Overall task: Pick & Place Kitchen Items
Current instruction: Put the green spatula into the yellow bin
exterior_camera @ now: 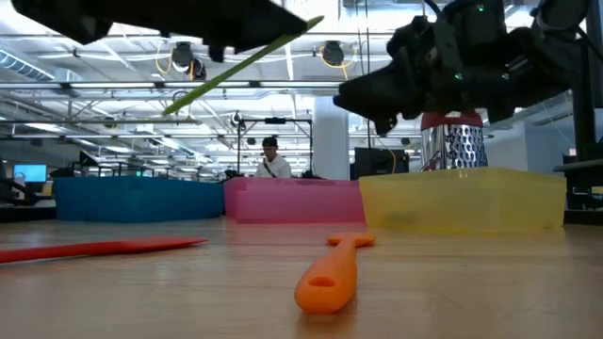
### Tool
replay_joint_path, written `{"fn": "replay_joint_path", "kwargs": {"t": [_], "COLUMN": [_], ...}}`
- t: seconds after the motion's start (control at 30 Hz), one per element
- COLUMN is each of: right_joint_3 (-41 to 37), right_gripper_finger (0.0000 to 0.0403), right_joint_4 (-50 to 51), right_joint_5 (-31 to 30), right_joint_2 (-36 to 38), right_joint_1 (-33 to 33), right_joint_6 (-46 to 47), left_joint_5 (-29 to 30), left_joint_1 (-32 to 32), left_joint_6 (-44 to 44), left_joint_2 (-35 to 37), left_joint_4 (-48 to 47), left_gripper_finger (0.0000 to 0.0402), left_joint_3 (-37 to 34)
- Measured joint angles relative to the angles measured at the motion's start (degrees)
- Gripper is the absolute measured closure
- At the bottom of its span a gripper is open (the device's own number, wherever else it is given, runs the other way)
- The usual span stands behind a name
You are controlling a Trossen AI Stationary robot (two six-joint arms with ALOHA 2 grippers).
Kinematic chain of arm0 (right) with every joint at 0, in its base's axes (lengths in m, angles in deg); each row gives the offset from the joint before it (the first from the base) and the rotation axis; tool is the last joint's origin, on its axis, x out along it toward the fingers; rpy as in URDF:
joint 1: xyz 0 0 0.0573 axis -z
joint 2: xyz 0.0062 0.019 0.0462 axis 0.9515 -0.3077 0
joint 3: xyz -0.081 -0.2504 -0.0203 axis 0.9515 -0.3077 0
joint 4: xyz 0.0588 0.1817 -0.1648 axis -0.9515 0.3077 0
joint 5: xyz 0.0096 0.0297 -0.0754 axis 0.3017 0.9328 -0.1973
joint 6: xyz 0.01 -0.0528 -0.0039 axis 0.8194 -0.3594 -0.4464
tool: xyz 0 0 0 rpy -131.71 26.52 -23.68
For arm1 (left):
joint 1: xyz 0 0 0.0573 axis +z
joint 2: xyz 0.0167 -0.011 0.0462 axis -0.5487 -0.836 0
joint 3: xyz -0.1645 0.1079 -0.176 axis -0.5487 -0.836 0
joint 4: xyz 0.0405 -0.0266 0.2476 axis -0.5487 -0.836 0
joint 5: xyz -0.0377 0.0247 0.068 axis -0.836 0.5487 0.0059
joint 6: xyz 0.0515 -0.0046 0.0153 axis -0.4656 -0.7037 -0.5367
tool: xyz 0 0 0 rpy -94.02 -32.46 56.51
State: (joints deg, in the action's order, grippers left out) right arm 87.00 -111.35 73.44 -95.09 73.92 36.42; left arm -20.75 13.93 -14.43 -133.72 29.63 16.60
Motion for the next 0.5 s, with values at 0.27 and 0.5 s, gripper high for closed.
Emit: {"fn": "replay_joint_path", "kwargs": {"t": [0.27,0.5], "right_joint_3": [8.64,14.38], "right_gripper_finger": [0.0273,0.0273], "right_joint_4": [0.02,-0.39], "right_joint_5": [0.03,0.18], "right_joint_2": [-5.05,-10.20], "right_joint_1": [-2.59,-3.14], "right_joint_6": [-2.86,-5.37], "left_joint_5": [-17.11,-21.87], "left_joint_1": [5.31,6.26], "left_joint_6": [0.01,-1.08], "left_joint_2": [0.00,0.02], "left_joint_4": [4.09,7.99], "left_gripper_finger": [0.0344,0.0344], "left_joint_3": [0.02,0.08]}}
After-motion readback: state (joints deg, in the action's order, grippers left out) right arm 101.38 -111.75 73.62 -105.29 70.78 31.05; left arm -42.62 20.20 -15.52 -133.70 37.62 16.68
